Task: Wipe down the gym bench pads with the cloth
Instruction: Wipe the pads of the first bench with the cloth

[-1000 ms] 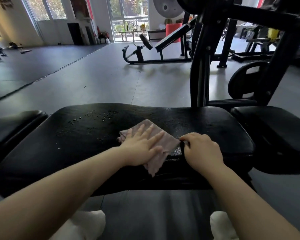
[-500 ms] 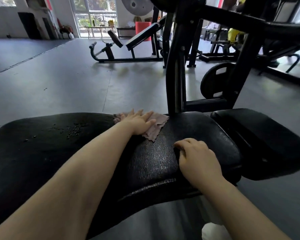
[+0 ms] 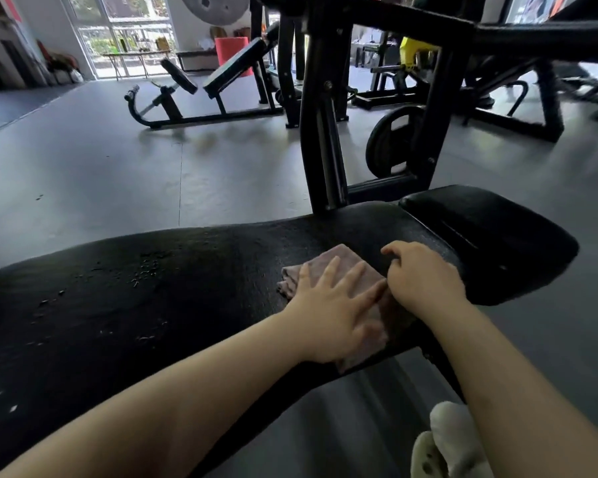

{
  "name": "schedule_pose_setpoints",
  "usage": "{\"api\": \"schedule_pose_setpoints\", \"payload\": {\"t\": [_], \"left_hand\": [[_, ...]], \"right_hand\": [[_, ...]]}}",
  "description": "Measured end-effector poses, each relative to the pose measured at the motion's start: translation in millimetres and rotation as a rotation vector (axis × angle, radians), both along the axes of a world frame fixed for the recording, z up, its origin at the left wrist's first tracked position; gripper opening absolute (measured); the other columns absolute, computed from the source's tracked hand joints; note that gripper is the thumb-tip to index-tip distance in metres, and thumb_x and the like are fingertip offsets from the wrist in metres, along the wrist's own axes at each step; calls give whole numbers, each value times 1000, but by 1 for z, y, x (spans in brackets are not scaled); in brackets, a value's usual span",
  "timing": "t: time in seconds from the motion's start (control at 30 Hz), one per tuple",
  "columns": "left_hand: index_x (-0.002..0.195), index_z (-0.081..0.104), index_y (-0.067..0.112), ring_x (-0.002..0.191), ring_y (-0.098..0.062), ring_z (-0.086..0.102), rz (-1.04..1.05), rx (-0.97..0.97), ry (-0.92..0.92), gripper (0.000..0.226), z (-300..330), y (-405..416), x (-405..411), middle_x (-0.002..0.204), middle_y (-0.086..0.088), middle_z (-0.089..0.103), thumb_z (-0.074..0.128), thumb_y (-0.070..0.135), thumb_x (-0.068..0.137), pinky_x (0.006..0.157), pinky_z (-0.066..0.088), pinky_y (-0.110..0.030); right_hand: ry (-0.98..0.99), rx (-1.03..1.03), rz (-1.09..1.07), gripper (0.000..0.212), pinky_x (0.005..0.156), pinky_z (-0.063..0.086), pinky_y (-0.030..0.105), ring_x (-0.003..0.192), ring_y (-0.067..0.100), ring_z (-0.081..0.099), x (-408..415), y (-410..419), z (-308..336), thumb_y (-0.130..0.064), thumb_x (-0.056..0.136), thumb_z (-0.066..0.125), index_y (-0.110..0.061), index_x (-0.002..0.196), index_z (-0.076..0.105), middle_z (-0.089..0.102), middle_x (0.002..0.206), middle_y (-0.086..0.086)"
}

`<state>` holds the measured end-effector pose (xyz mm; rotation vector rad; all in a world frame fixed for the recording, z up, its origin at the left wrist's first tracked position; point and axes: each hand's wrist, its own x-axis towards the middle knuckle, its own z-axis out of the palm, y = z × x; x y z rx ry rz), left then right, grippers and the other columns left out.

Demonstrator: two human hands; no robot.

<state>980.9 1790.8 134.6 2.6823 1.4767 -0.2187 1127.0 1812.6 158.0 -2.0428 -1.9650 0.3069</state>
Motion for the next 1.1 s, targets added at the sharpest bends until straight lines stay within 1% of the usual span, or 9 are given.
{"api": "schedule_pose_setpoints", "payload": {"t": [0.17, 0.3, 0.4, 0.47, 0.57, 0.7, 0.83, 0.93, 1.1], "left_hand": [[148, -6, 39, 142, -35, -17, -17, 13, 15, 63, -2, -8, 2, 158, -1, -14, 28, 53, 96, 108, -7, -67], [148, 0, 41, 143, -35, -13, 21, 6, -31, 59, -3, 22, 25, 159, 1, -9, 22, 56, 96, 106, -5, -67], [148, 5, 41, 144, -33, -11, 60, -19, -67, 55, -2, 56, 41, 159, 2, -6, 19, 56, 97, 107, -5, -66], [147, 5, 45, 144, -30, -11, 86, -43, -80, 54, -1, 80, 44, 159, 4, -5, 18, 58, 96, 107, -6, -66], [147, 3, 46, 145, -28, -11, 145, -39, -76, 57, -1, 115, 36, 159, 6, -6, 17, 63, 94, 107, -6, -65], [147, 2, 45, 145, -30, -9, 318, -25, -114, 59, -2, 146, 19, 159, 6, -6, 18, 64, 93, 108, -4, -65], [148, 0, 43, 143, -38, -13, 413, -68, -123, 60, 2, 154, 29, 159, 2, -8, 18, 62, 94, 106, -6, -66], [148, 0, 42, 141, -40, -16, 390, -82, -145, 61, 2, 149, 52, 158, 1, -11, 20, 62, 94, 103, -8, -70], [147, 4, 45, 142, -37, -16, 95, -50, -100, 58, 3, 112, 108, 159, 2, -9, 26, 58, 95, 103, -7, -72]], "right_hand": [[-50, -1, -27, 41, 94, 37, 39, 122, 29, 44, 8, -6, -1, -18, 95, 37, -28, 133, 49, 47, 137, 3], [79, 18, 17, 42, 100, 40, 39, 123, 27, 43, 21, -5, -10, -9, 93, 38, -20, 131, 52, 47, 136, 6], [140, 48, 55, 37, 91, 40, 35, 114, 27, 48, 25, -4, -16, -5, 92, 38, -15, 122, 56, 51, 126, 9], [111, 78, 50, 38, 97, 39, 36, 121, 27, 44, 24, -4, -22, -10, 94, 39, -12, 130, 52, 46, 134, 9], [4, 106, 58, 42, 110, 28, 37, 136, 26, 31, 25, -10, -36, -21, 98, 42, -12, 139, 44, 32, 150, 10], [-76, 267, 106, 32, 109, 27, 49, 125, 29, 49, 27, -26, -44, -19, 93, 52, -12, 123, 62, 54, 134, 12], [-12, 227, 30, 36, 116, 4, 34, 136, 15, 33, 41, -32, -32, -25, 98, 45, -22, 133, 53, 44, 144, -1], [-9, 208, -9, 41, 116, 2, 32, 139, 15, 24, 49, -32, -27, -28, 99, 39, -25, 140, 44, 34, 150, -2], [106, 260, -75, 40, 113, 19, 34, 135, 23, 30, 53, -21, -26, -24, 98, 40, -12, 135, 49, 38, 147, 9]]}}
